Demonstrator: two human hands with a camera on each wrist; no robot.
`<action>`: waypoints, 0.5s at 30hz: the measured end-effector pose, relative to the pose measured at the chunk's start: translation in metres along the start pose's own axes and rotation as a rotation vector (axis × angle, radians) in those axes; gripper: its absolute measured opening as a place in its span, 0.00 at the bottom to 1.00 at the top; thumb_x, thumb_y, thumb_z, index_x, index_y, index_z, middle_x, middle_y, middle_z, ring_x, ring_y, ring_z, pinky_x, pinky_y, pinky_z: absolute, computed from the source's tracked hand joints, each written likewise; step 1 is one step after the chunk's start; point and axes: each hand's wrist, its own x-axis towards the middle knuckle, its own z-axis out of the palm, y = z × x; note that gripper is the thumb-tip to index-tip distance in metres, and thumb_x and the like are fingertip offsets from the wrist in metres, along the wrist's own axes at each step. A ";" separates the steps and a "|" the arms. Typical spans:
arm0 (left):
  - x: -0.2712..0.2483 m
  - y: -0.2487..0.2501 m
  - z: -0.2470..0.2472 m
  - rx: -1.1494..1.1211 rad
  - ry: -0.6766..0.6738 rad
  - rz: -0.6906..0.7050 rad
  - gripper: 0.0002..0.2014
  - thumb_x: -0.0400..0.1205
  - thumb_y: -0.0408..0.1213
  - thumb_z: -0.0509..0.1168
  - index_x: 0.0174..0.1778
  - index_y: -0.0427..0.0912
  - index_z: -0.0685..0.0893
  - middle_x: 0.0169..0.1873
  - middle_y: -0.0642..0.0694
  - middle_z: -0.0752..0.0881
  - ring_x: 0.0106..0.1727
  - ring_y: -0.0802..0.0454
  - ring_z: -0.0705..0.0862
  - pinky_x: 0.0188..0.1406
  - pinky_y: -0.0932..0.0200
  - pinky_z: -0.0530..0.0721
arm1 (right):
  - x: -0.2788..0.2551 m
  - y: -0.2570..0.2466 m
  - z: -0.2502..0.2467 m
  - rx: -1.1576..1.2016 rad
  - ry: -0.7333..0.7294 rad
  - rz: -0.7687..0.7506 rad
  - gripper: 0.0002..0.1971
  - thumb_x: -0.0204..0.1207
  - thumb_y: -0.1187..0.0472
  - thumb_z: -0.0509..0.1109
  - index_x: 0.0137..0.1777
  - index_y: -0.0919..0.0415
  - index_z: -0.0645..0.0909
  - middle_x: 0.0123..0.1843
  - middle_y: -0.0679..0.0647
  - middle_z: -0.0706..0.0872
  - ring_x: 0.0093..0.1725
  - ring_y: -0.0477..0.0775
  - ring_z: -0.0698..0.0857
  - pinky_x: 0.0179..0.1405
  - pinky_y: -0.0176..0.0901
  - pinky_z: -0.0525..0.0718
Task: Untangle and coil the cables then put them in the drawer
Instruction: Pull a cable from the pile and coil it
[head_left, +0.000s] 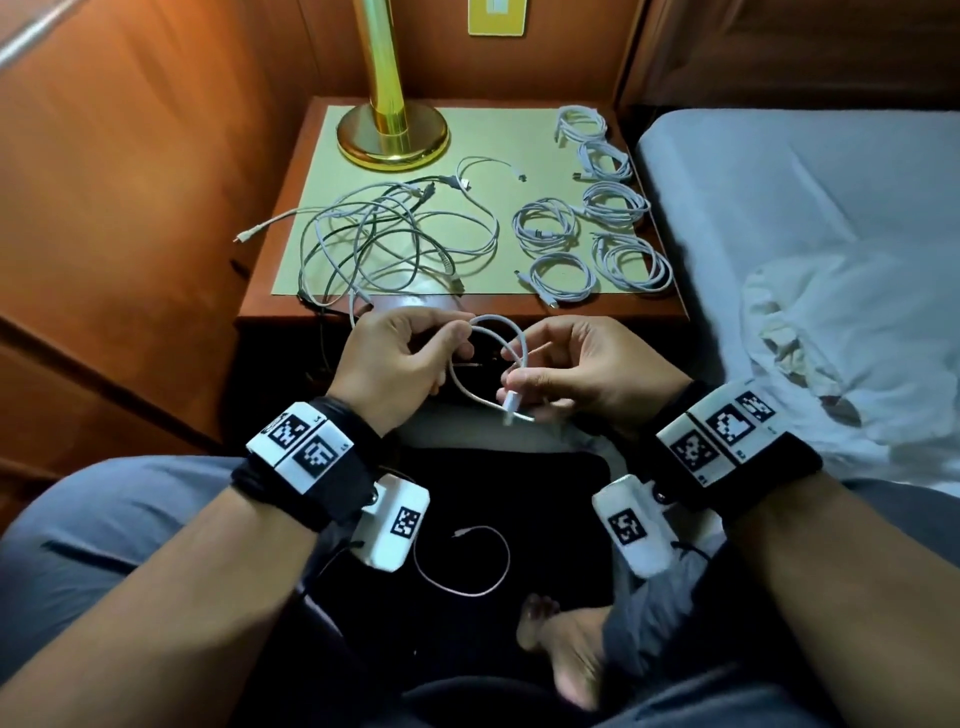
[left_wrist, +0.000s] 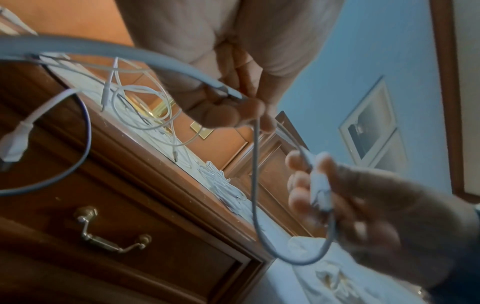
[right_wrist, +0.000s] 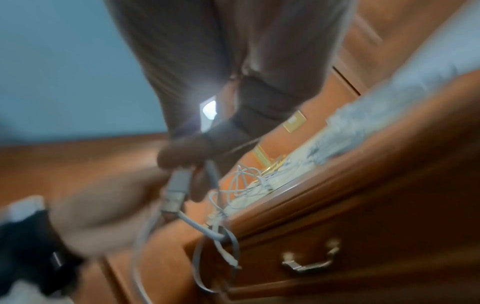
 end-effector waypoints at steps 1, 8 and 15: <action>0.000 0.000 0.000 -0.010 -0.003 0.006 0.05 0.85 0.35 0.70 0.45 0.46 0.91 0.28 0.53 0.89 0.23 0.56 0.78 0.24 0.63 0.80 | 0.001 0.000 0.000 -0.155 0.030 -0.054 0.11 0.73 0.66 0.80 0.51 0.66 0.84 0.44 0.66 0.92 0.41 0.64 0.92 0.33 0.50 0.90; -0.002 0.000 0.012 -0.340 -0.120 -0.130 0.04 0.86 0.30 0.66 0.48 0.34 0.85 0.25 0.46 0.82 0.22 0.51 0.79 0.24 0.57 0.85 | 0.005 0.006 -0.005 -0.567 0.232 -0.190 0.03 0.76 0.62 0.76 0.42 0.56 0.86 0.28 0.49 0.85 0.26 0.50 0.89 0.26 0.32 0.78; 0.003 0.001 0.011 -0.486 -0.068 -0.122 0.05 0.85 0.29 0.67 0.46 0.34 0.87 0.25 0.46 0.75 0.20 0.55 0.67 0.15 0.63 0.73 | 0.005 -0.002 -0.005 -0.413 0.191 -0.121 0.11 0.75 0.69 0.73 0.39 0.52 0.91 0.41 0.55 0.89 0.37 0.46 0.85 0.41 0.35 0.81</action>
